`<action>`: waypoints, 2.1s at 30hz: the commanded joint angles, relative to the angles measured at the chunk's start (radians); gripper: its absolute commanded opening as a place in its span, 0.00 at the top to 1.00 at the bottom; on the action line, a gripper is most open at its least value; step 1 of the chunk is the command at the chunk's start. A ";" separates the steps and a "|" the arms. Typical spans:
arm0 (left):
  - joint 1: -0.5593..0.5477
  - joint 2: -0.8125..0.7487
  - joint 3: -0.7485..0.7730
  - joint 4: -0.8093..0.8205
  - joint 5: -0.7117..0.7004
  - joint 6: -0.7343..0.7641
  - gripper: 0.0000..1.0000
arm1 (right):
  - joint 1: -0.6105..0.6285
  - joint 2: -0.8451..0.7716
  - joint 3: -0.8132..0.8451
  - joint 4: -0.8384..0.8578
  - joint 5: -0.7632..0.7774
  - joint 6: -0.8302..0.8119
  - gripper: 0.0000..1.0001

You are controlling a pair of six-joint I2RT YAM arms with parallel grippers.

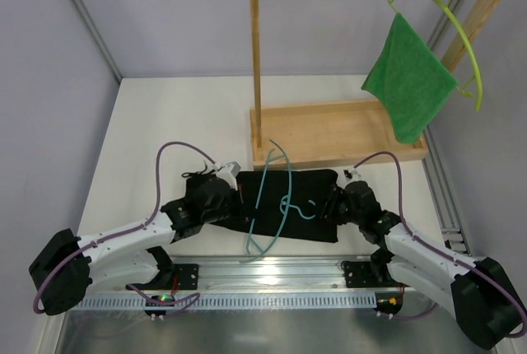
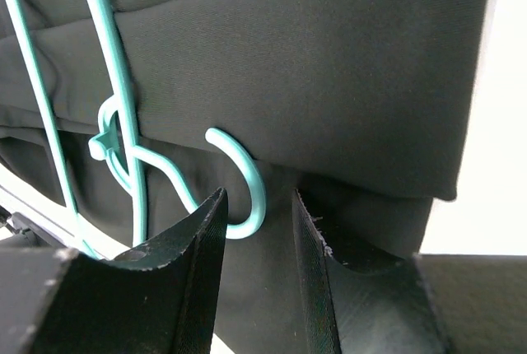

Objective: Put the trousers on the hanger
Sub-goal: Grab a hanger with the right arm, then pass the hanger from the right arm to the left

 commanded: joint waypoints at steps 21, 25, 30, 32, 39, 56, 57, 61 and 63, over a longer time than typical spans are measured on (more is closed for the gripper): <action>-0.007 0.082 0.146 0.098 0.102 0.151 0.44 | 0.018 -0.277 0.197 -0.250 -0.012 0.130 0.96; -0.019 0.097 0.174 0.145 0.148 0.160 0.39 | 0.029 -0.312 0.265 -0.327 0.023 0.196 0.96; -0.054 0.145 0.217 0.141 0.154 0.176 0.35 | 0.073 -0.306 0.339 -0.330 0.071 0.240 0.96; -0.065 0.166 0.229 0.126 0.127 0.177 0.34 | 0.094 -0.292 0.357 -0.321 0.092 0.266 0.96; -0.115 0.188 0.229 0.127 0.068 0.177 0.32 | 0.245 -0.225 0.417 -0.282 0.265 0.325 0.96; -0.165 0.179 0.255 -0.022 -0.123 0.139 0.49 | 0.472 -0.074 0.527 -0.264 0.508 0.409 0.96; -0.165 0.180 0.255 -0.022 -0.122 0.133 0.53 | 0.487 -0.070 0.530 -0.265 0.520 0.409 0.96; -0.163 0.179 0.244 -0.002 -0.111 0.101 0.77 | 0.506 -0.061 0.550 -0.281 0.551 0.400 0.96; -0.164 0.166 0.226 0.032 -0.105 0.079 0.87 | 0.507 -0.062 0.553 -0.288 0.552 0.382 0.96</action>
